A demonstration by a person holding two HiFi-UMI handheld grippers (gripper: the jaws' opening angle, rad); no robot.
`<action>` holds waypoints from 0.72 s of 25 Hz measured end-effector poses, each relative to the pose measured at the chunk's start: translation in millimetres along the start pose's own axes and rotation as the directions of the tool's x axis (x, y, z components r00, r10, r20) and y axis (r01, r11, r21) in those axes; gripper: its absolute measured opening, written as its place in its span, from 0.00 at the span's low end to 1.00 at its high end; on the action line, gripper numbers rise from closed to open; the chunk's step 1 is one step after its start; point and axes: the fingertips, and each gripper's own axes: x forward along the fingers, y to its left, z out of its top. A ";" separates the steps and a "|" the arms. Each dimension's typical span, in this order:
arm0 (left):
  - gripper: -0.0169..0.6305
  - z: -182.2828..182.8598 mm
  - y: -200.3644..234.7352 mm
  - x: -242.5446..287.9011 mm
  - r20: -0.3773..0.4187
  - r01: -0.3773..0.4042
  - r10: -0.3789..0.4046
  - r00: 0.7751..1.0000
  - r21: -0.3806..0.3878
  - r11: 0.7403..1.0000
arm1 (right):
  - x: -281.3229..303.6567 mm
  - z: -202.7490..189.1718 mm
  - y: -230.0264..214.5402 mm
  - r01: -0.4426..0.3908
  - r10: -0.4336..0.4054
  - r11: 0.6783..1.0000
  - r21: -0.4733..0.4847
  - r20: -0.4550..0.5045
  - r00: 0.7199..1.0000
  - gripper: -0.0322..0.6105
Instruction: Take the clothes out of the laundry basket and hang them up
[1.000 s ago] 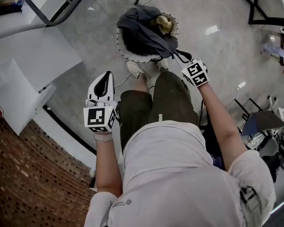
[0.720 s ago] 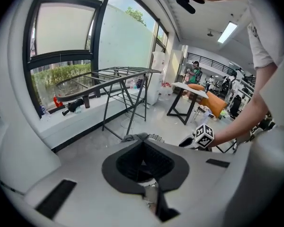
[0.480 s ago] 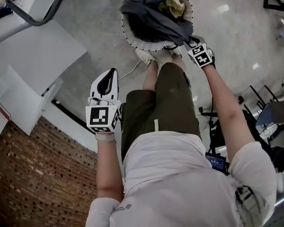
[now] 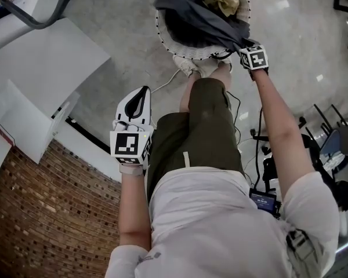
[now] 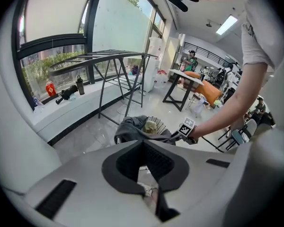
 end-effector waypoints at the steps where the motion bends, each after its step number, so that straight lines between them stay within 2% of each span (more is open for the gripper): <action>1: 0.03 -1.9 0.8 -0.2 -0.001 0.001 -0.001 1.000 -0.001 1.000 | 0.3 -0.4 2.1 -0.009 0.009 1.000 0.001 -0.009 1.000 0.30; 5: 0.03 -3.1 0.3 -4.7 0.019 0.009 -0.009 1.000 -0.005 1.000 | -6.8 -0.8 13.0 -0.019 0.018 1.000 -0.023 -0.041 0.999 0.09; 8: 0.03 -0.1 -0.3 -8.0 0.043 0.018 -0.017 0.999 -0.011 1.000 | -21.8 -1.4 19.4 -0.037 0.036 0.999 -0.013 -0.038 0.999 0.08; 11: 0.03 6.9 2.2 -10.8 0.067 0.015 -0.014 0.998 -0.012 1.000 | -44.5 3.4 24.3 -0.029 0.028 0.998 -0.059 -0.013 1.000 0.08; 18: 0.03 34.9 -2.0 -15.5 0.131 0.038 -0.039 0.991 0.016 0.999 | -115.9 42.1 38.2 -0.004 0.018 0.996 -0.091 0.156 0.988 0.08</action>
